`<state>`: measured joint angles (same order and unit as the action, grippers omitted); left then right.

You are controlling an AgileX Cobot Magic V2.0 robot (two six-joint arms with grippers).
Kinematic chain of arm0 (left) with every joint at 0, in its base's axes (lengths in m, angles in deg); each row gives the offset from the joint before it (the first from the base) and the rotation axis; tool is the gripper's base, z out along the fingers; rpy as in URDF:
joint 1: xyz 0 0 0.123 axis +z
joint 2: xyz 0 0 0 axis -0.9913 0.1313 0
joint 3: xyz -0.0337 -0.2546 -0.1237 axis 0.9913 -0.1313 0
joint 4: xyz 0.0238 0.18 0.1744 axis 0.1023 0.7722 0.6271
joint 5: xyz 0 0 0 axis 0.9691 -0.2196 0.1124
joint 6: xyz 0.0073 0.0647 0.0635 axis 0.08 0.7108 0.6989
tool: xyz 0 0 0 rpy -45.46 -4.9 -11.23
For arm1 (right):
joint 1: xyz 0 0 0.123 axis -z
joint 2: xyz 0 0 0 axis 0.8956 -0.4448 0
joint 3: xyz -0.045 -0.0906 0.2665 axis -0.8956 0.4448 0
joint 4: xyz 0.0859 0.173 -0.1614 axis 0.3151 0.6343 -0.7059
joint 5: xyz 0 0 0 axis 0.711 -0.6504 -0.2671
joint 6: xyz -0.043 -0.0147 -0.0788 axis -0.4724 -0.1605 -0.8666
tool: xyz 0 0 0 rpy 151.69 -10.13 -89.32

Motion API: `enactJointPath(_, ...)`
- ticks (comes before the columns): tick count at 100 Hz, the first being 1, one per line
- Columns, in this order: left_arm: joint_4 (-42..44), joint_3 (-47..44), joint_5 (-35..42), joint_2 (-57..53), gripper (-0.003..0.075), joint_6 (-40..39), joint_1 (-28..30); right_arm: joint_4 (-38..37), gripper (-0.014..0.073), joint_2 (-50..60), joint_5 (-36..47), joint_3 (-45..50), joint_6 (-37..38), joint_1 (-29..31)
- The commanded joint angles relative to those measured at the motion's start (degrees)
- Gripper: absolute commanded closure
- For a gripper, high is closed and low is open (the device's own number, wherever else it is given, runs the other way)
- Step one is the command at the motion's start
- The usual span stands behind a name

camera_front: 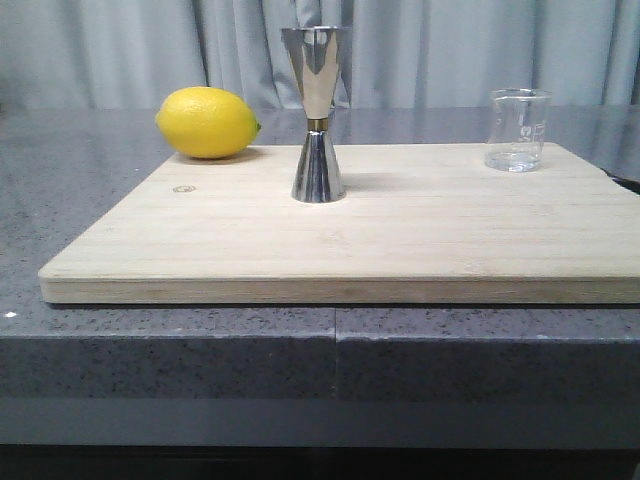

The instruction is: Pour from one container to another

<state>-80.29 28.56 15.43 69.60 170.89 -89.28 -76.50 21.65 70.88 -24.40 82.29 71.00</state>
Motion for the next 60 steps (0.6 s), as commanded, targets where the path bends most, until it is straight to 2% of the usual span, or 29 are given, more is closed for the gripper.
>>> enactJointPath(1,0.92,0.81,-1.95,0.1,0.0741,-0.02,-0.15,-0.83,0.0332,4.28,3.61,1.7,0.2,0.29)
enactJointPath(19,0.92,0.5,-8.74,0.1,0.0741,-0.02,-0.15,-0.83,0.0518,12.71,2.96,8.08,0.2,0.29)
enactJointPath(35,0.92,-0.56,-11.18,0.1,0.0741,-0.02,-0.15,-0.83,0.0649,19.75,2.96,12.79,0.2,0.29)
enactJointPath(48,0.92,-3.5,-11.6,0.1,0.0741,-0.02,-0.15,-0.83,0.0662,23.24,2.59,16.38,0.2,0.29)
enactJointPath(60,0.92,-5.92,-15.74,-0.69,0.0741,-0.02,-0.15,-0.83,0.0662,25.28,2.94,18.79,0.2,0.29)
